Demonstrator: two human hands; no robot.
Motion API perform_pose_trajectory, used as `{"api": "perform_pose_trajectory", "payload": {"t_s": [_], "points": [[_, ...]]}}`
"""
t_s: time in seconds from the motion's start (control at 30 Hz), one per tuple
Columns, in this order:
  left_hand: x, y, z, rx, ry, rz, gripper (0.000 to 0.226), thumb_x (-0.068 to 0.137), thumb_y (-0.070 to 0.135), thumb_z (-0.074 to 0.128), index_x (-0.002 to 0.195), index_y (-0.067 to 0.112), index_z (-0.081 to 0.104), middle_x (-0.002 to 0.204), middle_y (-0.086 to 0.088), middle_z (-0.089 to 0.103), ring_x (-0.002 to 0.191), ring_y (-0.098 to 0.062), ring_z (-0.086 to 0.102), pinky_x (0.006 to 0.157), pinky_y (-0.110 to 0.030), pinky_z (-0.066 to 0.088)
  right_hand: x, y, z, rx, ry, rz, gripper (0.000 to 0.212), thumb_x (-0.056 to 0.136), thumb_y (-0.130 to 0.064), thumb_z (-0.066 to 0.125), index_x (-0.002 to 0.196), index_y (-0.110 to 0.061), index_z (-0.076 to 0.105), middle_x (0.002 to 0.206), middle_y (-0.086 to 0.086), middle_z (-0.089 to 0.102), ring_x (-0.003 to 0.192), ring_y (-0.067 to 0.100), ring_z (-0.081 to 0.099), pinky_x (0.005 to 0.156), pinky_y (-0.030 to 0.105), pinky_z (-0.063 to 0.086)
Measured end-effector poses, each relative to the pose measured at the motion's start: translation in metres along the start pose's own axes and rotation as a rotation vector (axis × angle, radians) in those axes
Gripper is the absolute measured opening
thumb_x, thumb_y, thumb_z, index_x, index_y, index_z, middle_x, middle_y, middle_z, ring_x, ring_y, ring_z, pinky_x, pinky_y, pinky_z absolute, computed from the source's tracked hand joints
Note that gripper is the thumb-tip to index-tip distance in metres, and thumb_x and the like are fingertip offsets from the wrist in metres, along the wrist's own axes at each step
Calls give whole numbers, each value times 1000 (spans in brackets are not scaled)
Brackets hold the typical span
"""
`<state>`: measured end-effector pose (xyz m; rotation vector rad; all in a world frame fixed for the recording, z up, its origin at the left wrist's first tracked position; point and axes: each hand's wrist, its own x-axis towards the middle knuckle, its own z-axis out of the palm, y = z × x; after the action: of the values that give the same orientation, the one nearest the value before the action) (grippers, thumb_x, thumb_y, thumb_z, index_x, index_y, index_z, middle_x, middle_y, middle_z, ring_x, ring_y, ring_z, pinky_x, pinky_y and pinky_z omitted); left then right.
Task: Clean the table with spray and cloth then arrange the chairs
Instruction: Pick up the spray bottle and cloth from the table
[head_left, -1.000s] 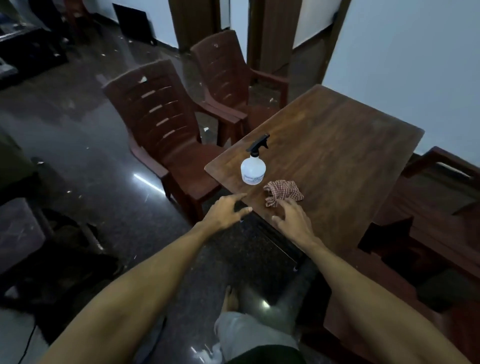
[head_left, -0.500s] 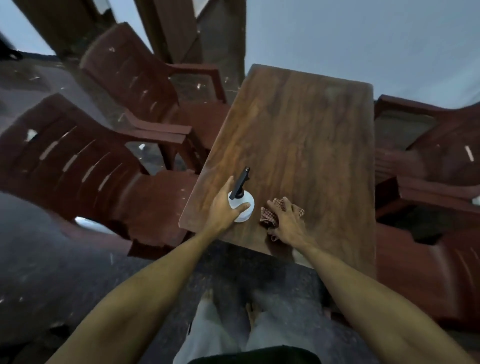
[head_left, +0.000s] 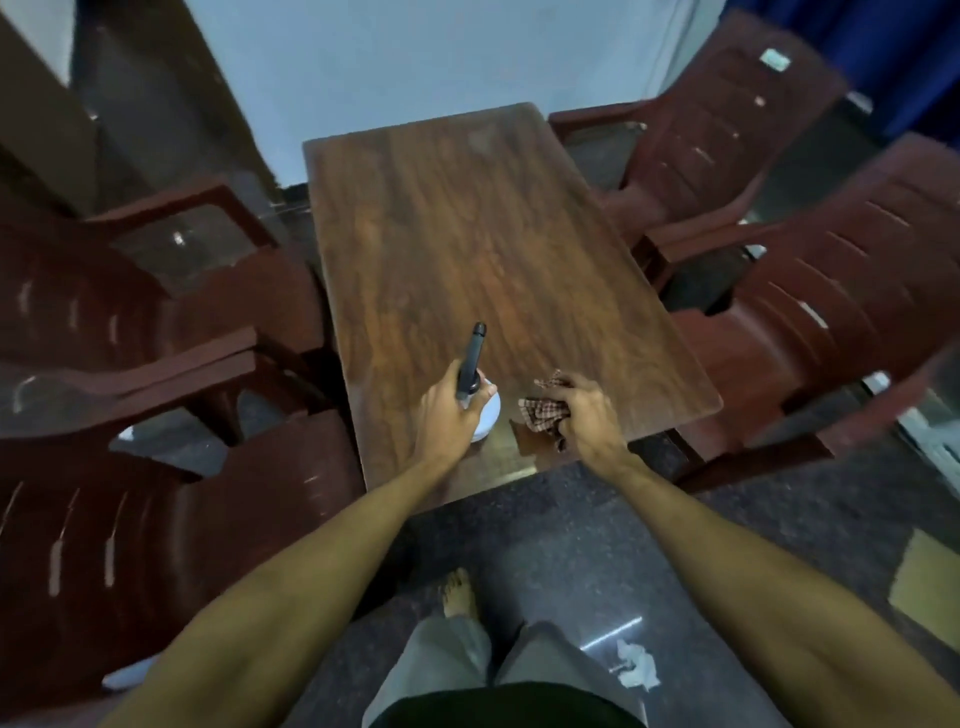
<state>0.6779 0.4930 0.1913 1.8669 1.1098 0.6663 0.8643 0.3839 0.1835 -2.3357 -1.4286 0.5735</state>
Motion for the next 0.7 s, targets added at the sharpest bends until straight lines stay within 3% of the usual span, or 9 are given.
{"api": "perform_pose_trajectory", "payload": {"t_s": [0.13,0.43,0.57,0.7], "points": [[-6,13,-3,90,-82,135,32,87,53,63,100,24,64,88,8,71,86,-21,69,73,-44,53,-40,3,-15,64,144,102,75,58,10,56,124,-22,69,148,8,47,134,30,44,112,39,36],[-86,53,28,119,-441,381,40,85,58,66,104,23,67,92,-1,75,91,-34,69,73,-44,52,-208,6,-18,143,407,464,67,63,10,56,122,-18,71,146,8,49,131,31,46,109,34,35],[-127,63,44,116,-567,499,32,88,41,76,104,14,71,94,-8,75,93,-36,69,72,-35,45,-284,-6,-1,182,510,648,60,65,6,61,118,-19,72,143,7,52,128,29,50,104,36,41],[-165,63,54,83,-833,604,43,82,61,63,102,23,67,90,-2,75,90,-34,71,75,-46,55,-358,-34,31,222,626,861,57,64,4,63,116,-18,73,140,7,53,120,32,54,93,42,53]]}}
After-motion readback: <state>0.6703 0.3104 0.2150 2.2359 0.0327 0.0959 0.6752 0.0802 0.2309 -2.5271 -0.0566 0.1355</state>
